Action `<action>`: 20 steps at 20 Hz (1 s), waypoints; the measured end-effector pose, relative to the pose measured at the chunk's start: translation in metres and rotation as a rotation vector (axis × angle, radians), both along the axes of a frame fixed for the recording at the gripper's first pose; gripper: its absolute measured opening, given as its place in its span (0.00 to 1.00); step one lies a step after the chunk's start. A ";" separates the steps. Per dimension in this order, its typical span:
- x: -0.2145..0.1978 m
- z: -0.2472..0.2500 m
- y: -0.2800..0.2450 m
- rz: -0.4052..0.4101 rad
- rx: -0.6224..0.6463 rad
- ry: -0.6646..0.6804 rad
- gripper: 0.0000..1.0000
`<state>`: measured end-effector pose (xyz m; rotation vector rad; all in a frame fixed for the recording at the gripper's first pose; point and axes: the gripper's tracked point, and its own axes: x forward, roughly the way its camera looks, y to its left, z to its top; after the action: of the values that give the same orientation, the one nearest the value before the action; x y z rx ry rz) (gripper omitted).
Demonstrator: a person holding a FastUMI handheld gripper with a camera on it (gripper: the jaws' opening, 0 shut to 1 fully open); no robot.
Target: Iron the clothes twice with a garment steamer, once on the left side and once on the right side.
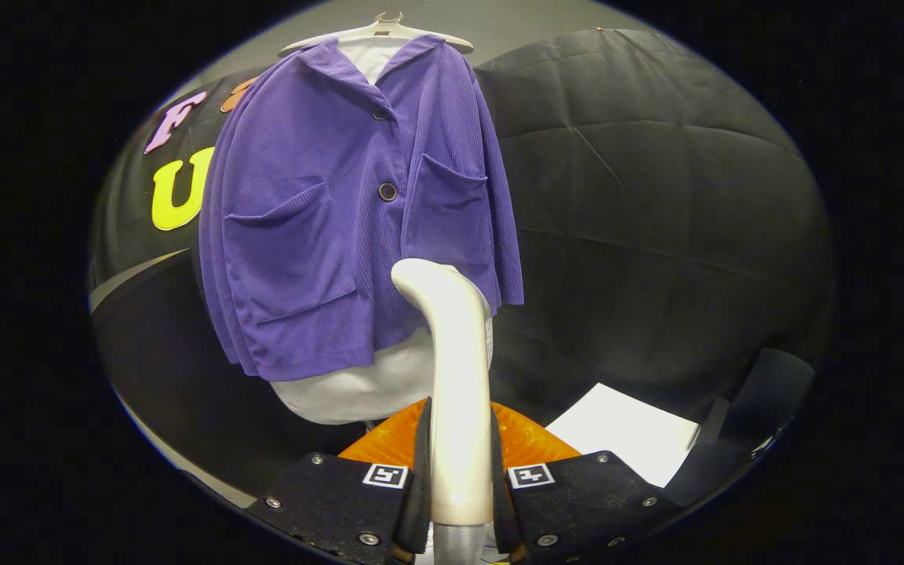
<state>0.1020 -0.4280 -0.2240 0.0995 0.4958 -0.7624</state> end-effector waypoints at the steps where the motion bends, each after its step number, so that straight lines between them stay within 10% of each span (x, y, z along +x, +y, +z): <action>1: -0.006 0.008 0.004 0.011 -0.006 -0.008 0.32; 20: -0.101 0.185 0.187 0.236 -0.185 -0.234 0.32</action>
<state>0.0010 -0.2407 -0.0390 -0.0416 0.2085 -0.5534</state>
